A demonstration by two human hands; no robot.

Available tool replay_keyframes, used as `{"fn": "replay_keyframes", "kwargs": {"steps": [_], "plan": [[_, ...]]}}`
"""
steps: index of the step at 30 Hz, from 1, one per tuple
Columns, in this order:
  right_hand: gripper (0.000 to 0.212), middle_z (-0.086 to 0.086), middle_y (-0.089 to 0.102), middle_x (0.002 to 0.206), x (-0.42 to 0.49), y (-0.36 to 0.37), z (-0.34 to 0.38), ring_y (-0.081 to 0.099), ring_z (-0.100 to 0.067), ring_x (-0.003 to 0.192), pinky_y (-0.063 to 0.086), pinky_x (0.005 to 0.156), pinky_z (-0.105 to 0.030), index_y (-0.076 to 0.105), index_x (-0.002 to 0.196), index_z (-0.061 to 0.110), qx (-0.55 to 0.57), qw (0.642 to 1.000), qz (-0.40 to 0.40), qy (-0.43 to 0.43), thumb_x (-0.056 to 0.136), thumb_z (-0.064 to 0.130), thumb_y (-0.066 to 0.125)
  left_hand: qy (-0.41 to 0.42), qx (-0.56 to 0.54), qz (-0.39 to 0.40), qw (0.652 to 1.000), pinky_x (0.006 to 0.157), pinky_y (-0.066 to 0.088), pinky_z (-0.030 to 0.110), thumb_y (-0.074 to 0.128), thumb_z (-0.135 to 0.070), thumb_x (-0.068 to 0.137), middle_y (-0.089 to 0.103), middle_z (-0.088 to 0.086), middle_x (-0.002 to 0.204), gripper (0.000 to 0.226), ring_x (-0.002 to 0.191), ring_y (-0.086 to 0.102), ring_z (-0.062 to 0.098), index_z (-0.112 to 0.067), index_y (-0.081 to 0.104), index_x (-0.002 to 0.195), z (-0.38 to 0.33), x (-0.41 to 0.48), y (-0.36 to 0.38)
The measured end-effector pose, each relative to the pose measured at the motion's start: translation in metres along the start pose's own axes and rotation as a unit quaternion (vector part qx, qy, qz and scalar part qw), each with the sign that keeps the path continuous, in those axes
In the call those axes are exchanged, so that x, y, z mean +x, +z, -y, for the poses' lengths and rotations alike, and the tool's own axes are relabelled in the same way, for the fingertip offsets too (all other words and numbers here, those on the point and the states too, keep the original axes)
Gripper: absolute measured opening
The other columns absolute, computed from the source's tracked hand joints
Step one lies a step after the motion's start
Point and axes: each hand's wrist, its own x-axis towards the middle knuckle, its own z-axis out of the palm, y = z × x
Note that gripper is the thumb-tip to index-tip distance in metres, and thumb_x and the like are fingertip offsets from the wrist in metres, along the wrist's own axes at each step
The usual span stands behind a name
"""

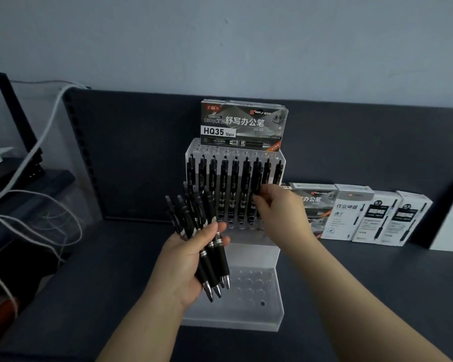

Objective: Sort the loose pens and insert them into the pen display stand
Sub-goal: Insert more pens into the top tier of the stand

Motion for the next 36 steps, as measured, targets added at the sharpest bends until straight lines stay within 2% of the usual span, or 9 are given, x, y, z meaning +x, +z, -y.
{"fn": "replay_keyframes", "kwargs": {"steps": [6, 8, 11, 14, 18, 25, 28, 32, 36], "plan": [[0.013, 0.014, 0.059, 0.074, -0.016, -0.012, 0.010, 0.055, -0.003, 0.067, 0.041, 0.064, -0.019, 0.063, 0.101, 0.016, 0.095, 0.994, -0.049, 0.039, 0.090, 0.023, 0.060, 0.005, 0.017, 0.018, 1.000, 0.061, 0.050, 0.027, 0.069, -0.018, 0.067, 0.073, -0.002, 0.077, 0.026, 0.068, 0.070, 0.012, -0.014, 0.068, 0.093, -0.002, -0.003, -0.001], [0.007, 0.011, 0.063, 0.071, -0.029, -0.017, 0.018, 0.056, -0.002, 0.062, 0.046, 0.058, -0.017, 0.065, 0.090, 0.021, 0.156, 0.987, 0.018, 0.039, 0.089, 0.027, 0.060, 0.000, 0.029, 0.036, 0.999, 0.054, 0.051, 0.026, 0.070, -0.019, 0.068, 0.069, -0.003, 0.069, 0.020, 0.063, 0.067, 0.010, -0.016, 0.069, 0.087, -0.001, -0.005, 0.001], [0.010, 0.006, 0.062, 0.065, -0.048, -0.015, 0.027, 0.052, -0.003, 0.055, 0.046, 0.054, -0.015, 0.067, 0.080, 0.020, 0.273, 0.947, 0.158, 0.066, 0.085, 0.028, 0.064, 0.014, 0.067, 0.070, 0.995, 0.063, 0.050, 0.031, 0.068, -0.023, 0.070, 0.073, 0.001, 0.081, 0.022, 0.077, 0.069, 0.015, -0.017, 0.074, 0.091, 0.003, -0.007, 0.005], [0.014, 0.003, 0.055, 0.058, -0.050, -0.012, 0.025, 0.047, -0.007, 0.051, 0.041, 0.050, -0.019, 0.062, 0.075, 0.011, 0.365, 0.905, 0.183, 0.118, 0.081, 0.020, 0.071, 0.039, 0.109, 0.088, 0.989, 0.069, 0.052, 0.030, 0.068, -0.025, 0.071, 0.074, 0.006, 0.093, 0.029, 0.088, 0.070, 0.018, -0.016, 0.073, 0.097, 0.004, -0.011, 0.009], [0.020, 0.002, 0.052, 0.052, -0.046, -0.015, 0.021, 0.045, -0.007, 0.046, 0.037, 0.044, -0.016, 0.058, 0.068, 0.008, 0.453, 0.856, 0.195, 0.155, 0.087, 0.006, 0.061, 0.030, 0.100, 0.100, 0.989, 0.063, 0.052, 0.026, 0.068, -0.018, 0.067, 0.074, 0.005, 0.088, 0.034, 0.081, 0.071, 0.015, -0.011, 0.071, 0.100, 0.006, -0.013, 0.010], [0.011, 0.004, 0.061, 0.061, -0.051, -0.013, 0.018, 0.051, -0.008, 0.056, 0.045, 0.055, -0.019, 0.069, 0.077, 0.012, 0.423, 0.882, 0.179, 0.108, 0.086, 0.008, 0.063, 0.040, 0.095, 0.086, 0.991, 0.071, 0.053, 0.033, 0.068, -0.016, 0.068, 0.073, 0.014, 0.094, 0.036, 0.089, 0.070, 0.027, -0.006, 0.069, 0.103, 0.010, -0.009, 0.013], [0.015, 0.004, 0.063, 0.060, -0.044, -0.019, 0.014, 0.051, -0.008, 0.054, 0.045, 0.054, -0.019, 0.069, 0.074, 0.013, 0.418, 0.884, 0.175, 0.111, 0.086, 0.007, 0.062, 0.035, 0.088, 0.079, 0.992, 0.060, 0.052, 0.028, 0.069, -0.015, 0.068, 0.073, 0.006, 0.083, 0.029, 0.075, 0.070, 0.018, -0.010, 0.071, 0.096, 0.010, -0.009, 0.015], [0.010, 0.006, 0.067, 0.067, -0.020, -0.037, 0.007, 0.054, -0.004, 0.053, 0.047, 0.055, -0.017, 0.069, 0.087, 0.018, 0.331, 0.941, 0.004, 0.073, 0.088, 0.012, 0.062, -0.008, 0.026, 0.034, 0.999, 0.056, 0.052, 0.027, 0.070, -0.015, 0.069, 0.067, 0.001, 0.066, 0.015, 0.060, 0.065, 0.013, -0.011, 0.067, 0.083, 0.007, -0.006, 0.012], [0.019, 0.009, 0.071, 0.086, -0.002, -0.043, 0.000, 0.067, -0.006, 0.078, 0.052, 0.071, -0.021, 0.065, 0.106, 0.021, 0.232, 0.968, -0.093, 0.029, 0.090, 0.015, 0.060, -0.035, -0.019, 0.002, 0.999, 0.050, 0.052, 0.026, 0.067, -0.018, 0.081, 0.064, 0.001, 0.063, 0.012, 0.055, 0.062, 0.013, -0.008, 0.065, 0.087, 0.006, -0.007, 0.008]]}}
